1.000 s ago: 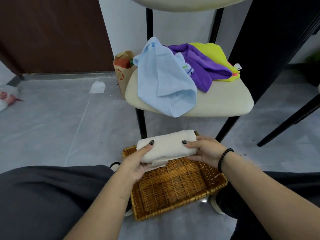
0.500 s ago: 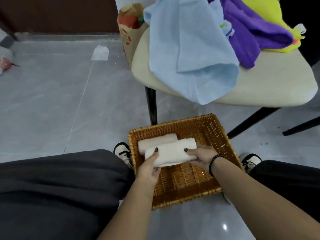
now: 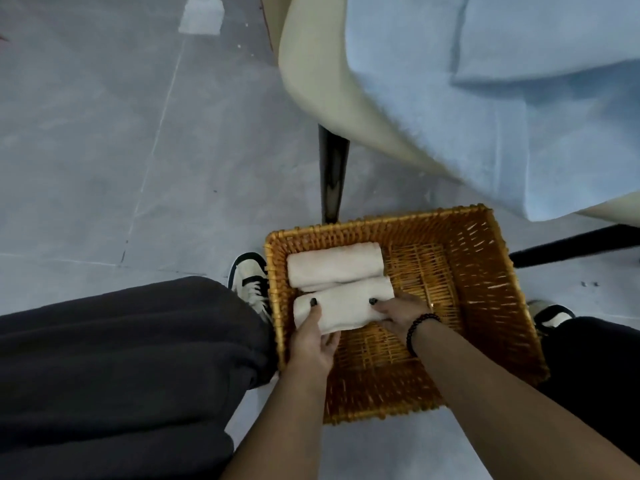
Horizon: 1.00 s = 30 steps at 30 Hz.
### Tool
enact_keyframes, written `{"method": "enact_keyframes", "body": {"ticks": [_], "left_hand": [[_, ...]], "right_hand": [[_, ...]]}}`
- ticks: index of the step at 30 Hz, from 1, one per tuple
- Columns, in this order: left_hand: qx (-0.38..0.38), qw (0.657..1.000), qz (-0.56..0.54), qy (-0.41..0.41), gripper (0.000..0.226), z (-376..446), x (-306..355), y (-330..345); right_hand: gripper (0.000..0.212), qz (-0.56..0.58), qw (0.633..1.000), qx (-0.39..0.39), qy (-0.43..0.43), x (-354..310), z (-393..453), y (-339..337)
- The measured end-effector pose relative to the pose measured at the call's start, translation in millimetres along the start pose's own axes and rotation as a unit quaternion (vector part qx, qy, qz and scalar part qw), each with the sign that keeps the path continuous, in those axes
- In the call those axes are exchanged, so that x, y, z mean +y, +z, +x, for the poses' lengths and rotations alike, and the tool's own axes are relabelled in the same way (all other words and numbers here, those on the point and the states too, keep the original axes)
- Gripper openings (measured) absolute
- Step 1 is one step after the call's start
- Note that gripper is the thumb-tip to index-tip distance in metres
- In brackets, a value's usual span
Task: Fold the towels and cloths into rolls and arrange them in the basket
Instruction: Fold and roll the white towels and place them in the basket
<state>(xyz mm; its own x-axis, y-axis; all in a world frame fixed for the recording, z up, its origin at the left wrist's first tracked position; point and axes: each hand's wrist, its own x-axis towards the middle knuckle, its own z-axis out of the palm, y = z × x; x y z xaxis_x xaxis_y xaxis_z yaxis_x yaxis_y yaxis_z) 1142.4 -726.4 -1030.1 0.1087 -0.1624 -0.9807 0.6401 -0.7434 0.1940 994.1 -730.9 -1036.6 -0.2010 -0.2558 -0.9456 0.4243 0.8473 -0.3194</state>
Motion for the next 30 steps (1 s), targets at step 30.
{"method": "enact_keyframes", "body": {"ticks": [30], "left_hand": [[0.102,0.757,0.533,0.364,0.028,20,6,-3]], "right_hand": [[0.032,-0.109,0.982,0.119,-0.098,28,20,27]]}}
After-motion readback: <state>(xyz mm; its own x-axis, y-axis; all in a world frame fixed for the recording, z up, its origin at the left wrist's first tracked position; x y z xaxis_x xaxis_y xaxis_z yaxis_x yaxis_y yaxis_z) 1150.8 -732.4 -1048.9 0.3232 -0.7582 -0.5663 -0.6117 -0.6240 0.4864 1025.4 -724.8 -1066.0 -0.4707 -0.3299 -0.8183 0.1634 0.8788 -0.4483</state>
